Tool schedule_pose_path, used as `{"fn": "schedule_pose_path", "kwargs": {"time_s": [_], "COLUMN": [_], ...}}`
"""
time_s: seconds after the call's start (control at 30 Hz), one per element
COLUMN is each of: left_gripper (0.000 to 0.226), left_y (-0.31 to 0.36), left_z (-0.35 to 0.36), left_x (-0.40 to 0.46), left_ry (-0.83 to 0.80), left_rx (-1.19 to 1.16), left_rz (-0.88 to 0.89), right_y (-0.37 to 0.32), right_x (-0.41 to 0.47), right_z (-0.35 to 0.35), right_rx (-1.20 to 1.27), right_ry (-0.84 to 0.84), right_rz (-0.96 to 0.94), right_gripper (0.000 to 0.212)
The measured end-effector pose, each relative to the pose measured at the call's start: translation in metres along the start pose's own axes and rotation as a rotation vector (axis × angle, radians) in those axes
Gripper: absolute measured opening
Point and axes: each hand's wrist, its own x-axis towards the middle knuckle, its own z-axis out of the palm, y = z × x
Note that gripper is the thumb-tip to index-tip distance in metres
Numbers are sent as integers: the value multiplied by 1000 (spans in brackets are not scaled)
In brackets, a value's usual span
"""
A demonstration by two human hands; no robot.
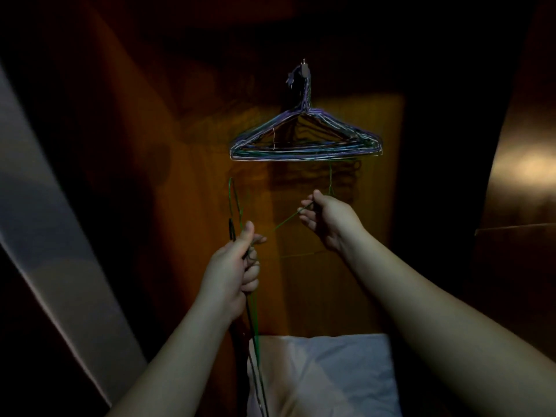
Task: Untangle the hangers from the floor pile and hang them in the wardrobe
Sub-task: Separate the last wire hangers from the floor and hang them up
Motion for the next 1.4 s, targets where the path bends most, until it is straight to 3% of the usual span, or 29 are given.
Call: {"fn": "schedule_pose_path", "kwargs": {"time_s": [0.27,0.5,0.6,0.7,0.8,0.87,0.93,1.03,1.2,1.4], "left_gripper": [26,21,21,22,22,21,21,21,20,24], "left_y": [8,15,18,23,28,31,33,34,40,55], "left_z": [14,22,23,25,30,33,34,35,45,44], "left_x": [13,32,37,41,43,46,50,55,64,76], "left_ry": [38,100,141,166,183,200,206,217,255,308], "left_rx": [18,16,37,59,83,92,81,65,49,65], "left_rz": [177,256,307,348,387,408,434,468,462,375], "right_y": [-24,-47,-71,-97,-113,-119,-122,-125,-131,-158], "right_x": [22,24,15,13,27,40,51,54,64,92], "right_z": [3,-1,-9,-23,-36,-41,-47,-52,-57,-54], "right_rx": [38,-34,-418,-997,-1055,-1200,-1316,-1364,-1238,-1120], "right_ry": [-1,-99,-149,-43,97,131,167,106,-20,50], "right_rz": [15,49,23,-301,-701,-768,-758,-641,-654,-699], "right_gripper": [23,21,32,36,30,27,38,37,28,31]}}
